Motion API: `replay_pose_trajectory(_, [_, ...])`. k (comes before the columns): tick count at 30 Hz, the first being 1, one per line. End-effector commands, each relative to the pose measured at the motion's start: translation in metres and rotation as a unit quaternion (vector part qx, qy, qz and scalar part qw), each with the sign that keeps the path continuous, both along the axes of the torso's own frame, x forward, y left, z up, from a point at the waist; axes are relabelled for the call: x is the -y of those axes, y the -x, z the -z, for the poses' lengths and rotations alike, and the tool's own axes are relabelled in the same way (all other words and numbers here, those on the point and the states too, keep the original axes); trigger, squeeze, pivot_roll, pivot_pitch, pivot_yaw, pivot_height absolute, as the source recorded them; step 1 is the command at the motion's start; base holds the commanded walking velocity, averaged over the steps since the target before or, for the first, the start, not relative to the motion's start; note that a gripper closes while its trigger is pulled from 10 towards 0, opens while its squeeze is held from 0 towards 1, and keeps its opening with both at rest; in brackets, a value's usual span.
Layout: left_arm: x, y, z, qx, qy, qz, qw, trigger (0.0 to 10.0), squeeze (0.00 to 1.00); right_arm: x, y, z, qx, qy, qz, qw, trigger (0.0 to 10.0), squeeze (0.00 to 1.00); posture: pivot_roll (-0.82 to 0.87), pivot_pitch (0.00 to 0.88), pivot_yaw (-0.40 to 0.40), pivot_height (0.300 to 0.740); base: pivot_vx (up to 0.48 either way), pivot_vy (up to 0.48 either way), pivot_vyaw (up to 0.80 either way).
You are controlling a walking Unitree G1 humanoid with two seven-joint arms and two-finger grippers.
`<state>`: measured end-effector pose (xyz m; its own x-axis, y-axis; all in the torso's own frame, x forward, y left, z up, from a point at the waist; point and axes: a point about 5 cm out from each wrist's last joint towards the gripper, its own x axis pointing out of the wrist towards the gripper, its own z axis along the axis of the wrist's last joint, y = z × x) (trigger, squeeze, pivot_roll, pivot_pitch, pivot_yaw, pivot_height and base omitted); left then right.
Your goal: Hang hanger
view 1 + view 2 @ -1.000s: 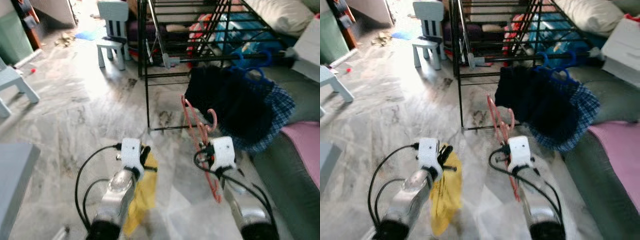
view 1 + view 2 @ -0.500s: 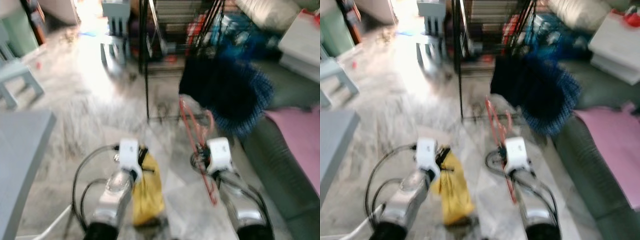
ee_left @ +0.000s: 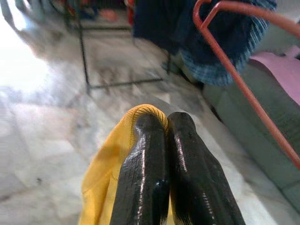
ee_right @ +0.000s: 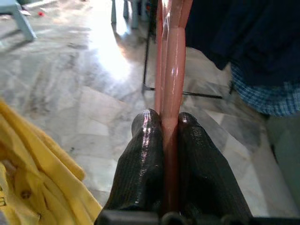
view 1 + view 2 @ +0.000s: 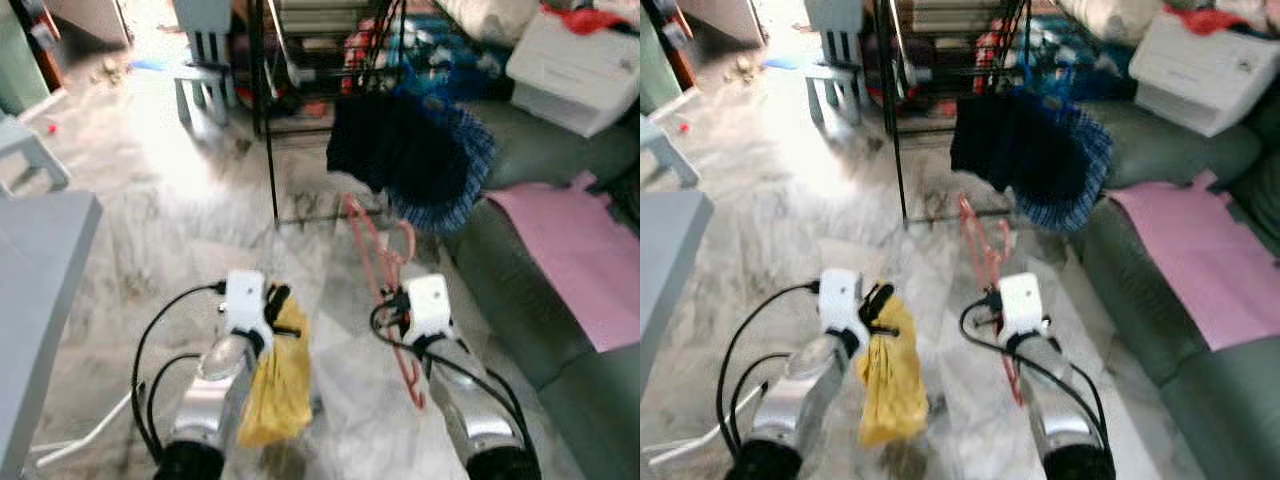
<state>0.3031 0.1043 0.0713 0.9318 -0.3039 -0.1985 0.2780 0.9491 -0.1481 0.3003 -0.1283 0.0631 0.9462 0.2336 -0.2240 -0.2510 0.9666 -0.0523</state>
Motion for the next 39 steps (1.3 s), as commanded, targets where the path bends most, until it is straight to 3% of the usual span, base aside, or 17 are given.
replay_pose_trajectory(1, [0.007, -0.008, -0.016, 0.040, -0.015, 0.025, 0.999, 10.0, 0.00, 0.002, 0.000, -0.003, 0.004, 0.003, -0.001, 1.000, 10.0, 0.00, -0.03, 0.078, -0.007, 0.740, 0.000, 0.000, 0.00])
replay_pose_trajectory(2, [0.006, -0.011, -0.019, 0.054, -0.032, 0.035, 0.997, 10.0, 0.00, 0.002, 0.001, -0.001, -0.002, 0.005, -0.005, 1.000, 10.0, 0.00, -0.03, 0.078, -0.007, 0.740, 0.000, 0.000, 0.00])
replay_pose_trajectory(5, [0.005, -0.022, -0.025, 0.059, -0.035, 0.037, 0.997, 10.0, 0.00, 0.001, 0.004, 0.001, -0.011, 0.014, -0.030, 0.999, 10.0, 0.00, -0.03, 0.082, -0.005, 0.740, 0.000, 0.000, 0.00])
replay_pose_trajectory(6, [0.006, -0.033, -0.036, 0.078, -0.036, 0.042, 0.995, 10.0, 0.00, 0.003, 0.007, 0.002, -0.019, 0.018, -0.047, 0.999, 10.0, 0.00, -0.03, 0.083, -0.002, 0.740, 0.000, 0.000, 0.00])
replay_pose_trajectory(9, [0.006, -0.040, -0.044, 0.093, -0.045, 0.048, 0.993, 10.0, 0.00, 0.006, 0.009, 0.003, -0.027, 0.022, -0.055, 0.998, 10.0, 0.00, -0.03, 0.082, 0.000, 0.740, 0.000, 0.000, 0.00])
replay_pose_trajectory(10, [0.005, -0.052, -0.055, 0.109, -0.066, 0.044, 0.991, 10.0, 0.00, 0.010, 0.010, 0.001, -0.032, 0.044, -0.068, 0.996, 10.0, 0.00, -0.03, 0.080, 0.004, 0.740, 0.000, 0.000, 0.00])
replay_pose_trajectory(12, [0.005, -0.057, -0.060, 0.115, -0.073, 0.042, 0.990, 10.0, 0.00, 0.012, 0.011, -0.001, -0.031, 0.048, -0.075, 0.996, 10.0, 0.00, -0.03, 0.080, 0.004, 0.740, 0.000, 0.000, 0.00])
replay_pose_trajectory(13, [0.003, -0.067, -0.073, 0.129, -0.101, 0.044, 0.985, 10.0, 0.00, 0.014, 0.014, -0.007, -0.033, 0.050, -0.100, 0.993, 10.0, 0.00, -0.04, 0.082, 0.015, 0.740, 0.000, 0.000, 0.00])
replay_pose_trajectory(15, [0.002, -0.073, -0.084, 0.148, -0.122, 0.054, 0.980, 10.0, 0.00, 0.022, 0.020, -0.013, -0.034, 0.064, -0.132, 0.989, 10.0, 0.00, -0.05, 0.083, 0.027, 0.740, 0.000, 0.000, 0.00])
replay_pose_trajectory(24, [-0.002, -0.073, -0.078, 0.161, -0.120, 0.080, 0.976, 10.0, 0.00, 0.047, 0.045, -0.020, -0.073, 0.064, -0.222, 0.970, 10.0, 0.00, -0.07, 0.096, 0.047, 0.740, 0.000, 0.000, 0.00])
replay_pose_trajectory(25, [-0.002, -0.074, -0.078, 0.167, -0.146, 0.087, 0.971, 10.0, 0.00, 0.052, 0.049, -0.023, -0.086, 0.068, -0.243, 0.964, 10.0, 0.00, -0.07, 0.098, 0.047, 0.740, 0.000, 0.000, 0.00])
replay_pose_trajectory(29, [-0.004, -0.075, -0.080, 0.180, -0.186, 0.094, 0.961, 10.0, 0.00, 0.056, 0.053, -0.029, -0.096, 0.071, -0.269, 0.956, 10.0, 0.00, -0.07, 0.099, 0.046, 0.740, 0.000, 0.000, 0.00])
replay_pose_trajectory(34, [-0.007, -0.079, -0.089, 0.192, -0.174, 0.087, 0.962, 10.0, 0.00, 0.059, 0.052, -0.034, -0.101, 0.081, -0.287, 0.949, 10.0, 0.00, -0.07, 0.098, 0.043, 0.740, 0.000, 0.000, 0.00])
replay_pose_trajectory(39, [0.000, -0.077, -0.094, 0.208, -0.172, 0.120, 0.956, 10.0, 0.00, 0.055, 0.050, -0.032, -0.094, 0.086, -0.283, 0.951, 10.0, 0.00, -0.07, 0.098, 0.039, 0.740, 0.000, 0.000, 0.00])
